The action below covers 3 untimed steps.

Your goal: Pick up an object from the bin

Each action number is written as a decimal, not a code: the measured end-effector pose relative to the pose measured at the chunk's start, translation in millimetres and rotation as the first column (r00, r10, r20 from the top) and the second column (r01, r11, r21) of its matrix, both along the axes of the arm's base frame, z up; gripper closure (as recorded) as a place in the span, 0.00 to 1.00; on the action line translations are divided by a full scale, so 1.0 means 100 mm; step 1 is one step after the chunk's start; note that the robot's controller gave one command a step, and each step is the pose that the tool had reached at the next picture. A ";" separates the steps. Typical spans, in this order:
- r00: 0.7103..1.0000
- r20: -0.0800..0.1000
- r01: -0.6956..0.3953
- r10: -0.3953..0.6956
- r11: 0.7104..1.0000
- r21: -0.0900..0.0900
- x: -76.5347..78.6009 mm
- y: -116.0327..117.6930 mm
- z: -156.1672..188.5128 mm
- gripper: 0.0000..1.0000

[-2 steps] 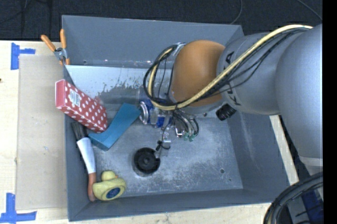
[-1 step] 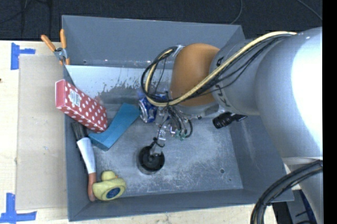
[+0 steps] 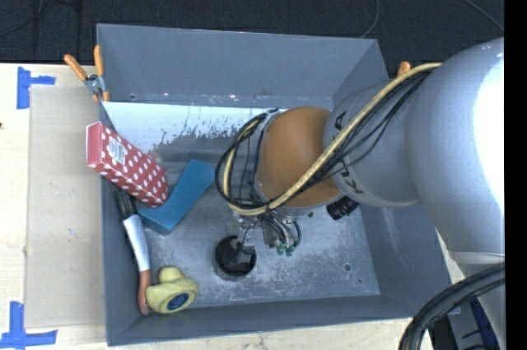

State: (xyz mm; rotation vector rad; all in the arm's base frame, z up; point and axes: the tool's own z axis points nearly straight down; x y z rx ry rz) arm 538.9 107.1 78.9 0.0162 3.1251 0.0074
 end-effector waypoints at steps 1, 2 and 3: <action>1.000 0.000 0.001 -0.001 1.000 0.000 0.00 0.00 0.00 1.00; 1.000 -0.005 0.001 -0.001 1.000 0.000 -0.02 0.00 0.05 1.00; 1.000 -0.009 0.000 0.000 1.000 -0.001 -0.03 0.00 0.28 1.00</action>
Offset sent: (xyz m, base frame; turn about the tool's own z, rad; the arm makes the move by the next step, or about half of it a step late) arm -0.0002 0.0000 0.0754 0.0000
